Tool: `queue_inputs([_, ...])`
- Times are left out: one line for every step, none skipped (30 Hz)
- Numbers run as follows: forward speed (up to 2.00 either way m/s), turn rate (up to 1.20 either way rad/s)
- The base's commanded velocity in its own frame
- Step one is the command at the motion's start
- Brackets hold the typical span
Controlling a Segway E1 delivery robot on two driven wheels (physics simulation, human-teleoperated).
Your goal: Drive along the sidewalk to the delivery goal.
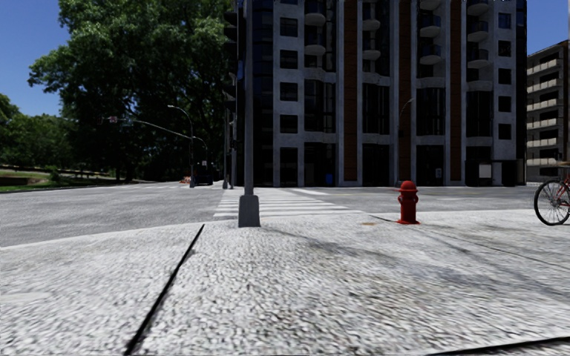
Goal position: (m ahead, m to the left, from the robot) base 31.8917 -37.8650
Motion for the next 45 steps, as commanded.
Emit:
queue_inputs([2.00, -0.39])
queue_inputs([2.00, -0.39])
queue_inputs([2.00, -0.39])
queue_inputs([2.00, -0.39])
queue_inputs([2.00, -0.39])
queue_inputs([2.00, -0.39])
queue_inputs([2.00, -0.21])
queue_inputs([2.00, 0.00])
queue_inputs([2.00, 0.00])
queue_inputs([2.00, 0.00])
queue_inputs([2.00, 0.00])
queue_inputs([2.00, 0.00])
queue_inputs([2.00, 0.00])
queue_inputs([2.00, 0.00])
queue_inputs([2.00, 0.00])
queue_inputs([2.00, 0.00])
queue_inputs([2.00, 0.00])
queue_inputs([2.00, 0.00])
queue_inputs([2.00, 0.00])
queue_inputs([2.00, 0.00])
queue_inputs([2.00, 0.00])
queue_inputs([2.00, 0.00])
queue_inputs([2.00, 0.00])
queue_inputs([2.00, 0.00])
queue_inputs([2.00, 0.00])
queue_inputs([2.00, 0.00])
queue_inputs([2.00, 0.00])
queue_inputs([2.00, 0.00])
queue_inputs([2.00, 0.00])
queue_inputs([2.00, 0.00])
queue_inputs([2.00, 0.00])
queue_inputs([2.00, 0.00])
queue_inputs([2.00, 0.00])
queue_inputs([2.00, 0.00])
queue_inputs([2.00, 0.00])
queue_inputs([2.00, 0.00])
queue_inputs([2.00, 0.00])
queue_inputs([2.00, 0.00])
queue_inputs([2.00, 0.00])
queue_inputs([2.00, 0.00])
queue_inputs([2.00, 0.04])
queue_inputs([2.00, 0.04])
queue_inputs([2.00, 0.08])
queue_inputs([2.00, 0.09])
queue_inputs([2.00, 0.09])
